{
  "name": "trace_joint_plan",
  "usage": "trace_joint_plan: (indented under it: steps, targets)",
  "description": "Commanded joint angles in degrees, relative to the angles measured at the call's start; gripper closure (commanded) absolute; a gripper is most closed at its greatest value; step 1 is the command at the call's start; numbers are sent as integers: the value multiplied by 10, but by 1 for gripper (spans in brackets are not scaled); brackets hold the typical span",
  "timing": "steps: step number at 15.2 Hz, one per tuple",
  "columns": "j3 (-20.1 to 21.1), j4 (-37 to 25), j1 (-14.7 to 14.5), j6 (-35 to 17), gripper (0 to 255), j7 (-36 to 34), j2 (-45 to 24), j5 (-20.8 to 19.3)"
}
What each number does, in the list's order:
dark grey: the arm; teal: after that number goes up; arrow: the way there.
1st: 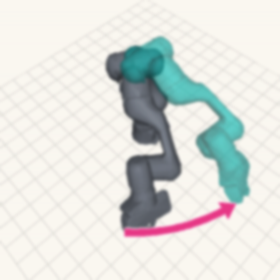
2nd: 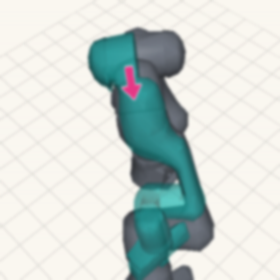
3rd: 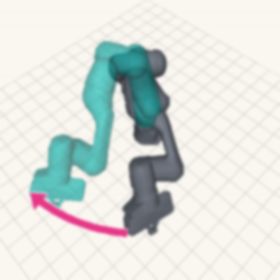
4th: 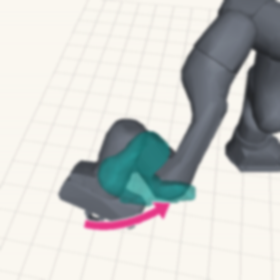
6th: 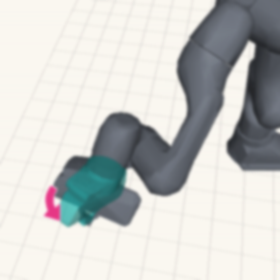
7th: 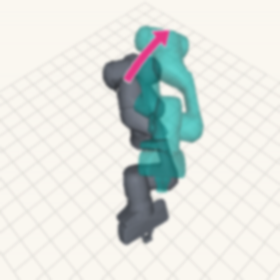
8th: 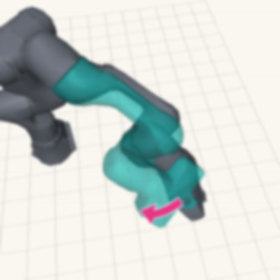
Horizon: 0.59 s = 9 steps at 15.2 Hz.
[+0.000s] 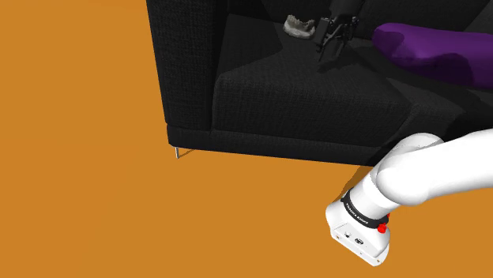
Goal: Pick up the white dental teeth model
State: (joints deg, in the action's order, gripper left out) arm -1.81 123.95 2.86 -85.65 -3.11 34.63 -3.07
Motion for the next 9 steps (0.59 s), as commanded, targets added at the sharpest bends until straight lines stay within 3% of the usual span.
trace_joint_plan:
  steps: [1,9]
  targets:
    - [-8,-27,5,-14,0,14,-37,-16]
    - [-35,-166,21,-41,0,64,-183,-63]
